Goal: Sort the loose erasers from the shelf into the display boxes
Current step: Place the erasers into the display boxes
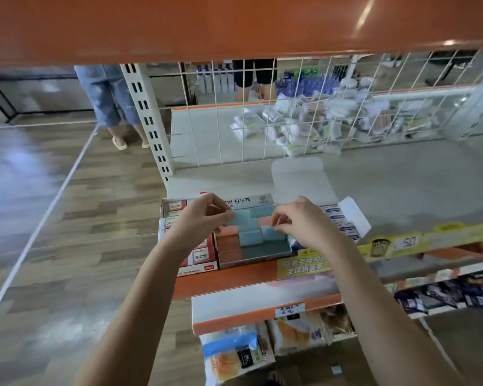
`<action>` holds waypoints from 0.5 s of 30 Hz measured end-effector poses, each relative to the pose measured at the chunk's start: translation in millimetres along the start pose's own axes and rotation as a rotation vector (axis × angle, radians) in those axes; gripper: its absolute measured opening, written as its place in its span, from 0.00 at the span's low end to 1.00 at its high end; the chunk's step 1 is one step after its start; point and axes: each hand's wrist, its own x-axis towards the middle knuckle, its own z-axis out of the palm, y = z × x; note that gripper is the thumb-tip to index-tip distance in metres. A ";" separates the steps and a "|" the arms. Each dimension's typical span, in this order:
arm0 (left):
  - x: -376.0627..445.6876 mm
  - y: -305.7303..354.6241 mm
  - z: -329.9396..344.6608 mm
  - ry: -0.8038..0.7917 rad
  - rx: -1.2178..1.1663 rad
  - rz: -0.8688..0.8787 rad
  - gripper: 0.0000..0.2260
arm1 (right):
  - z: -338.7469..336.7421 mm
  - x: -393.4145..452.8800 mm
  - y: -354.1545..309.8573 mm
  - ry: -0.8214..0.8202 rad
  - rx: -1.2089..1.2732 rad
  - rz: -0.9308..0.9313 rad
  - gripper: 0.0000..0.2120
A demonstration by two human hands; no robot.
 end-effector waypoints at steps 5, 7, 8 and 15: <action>-1.1 -1.9 2.1 0.020 0.095 0.018 0.04 | 8.9 2.4 4.9 0.068 -0.086 -0.113 0.08; -2.4 -4.3 1.6 0.029 0.161 0.033 0.04 | 11.3 3.8 7.1 0.085 -0.091 -0.138 0.09; -3.2 -5.4 1.6 0.033 0.204 0.041 0.04 | 11.7 4.2 8.1 0.090 -0.088 -0.145 0.09; -15.6 -3.9 7.6 0.128 0.679 0.139 0.04 | 13.6 4.3 1.1 0.178 -0.081 -0.246 0.09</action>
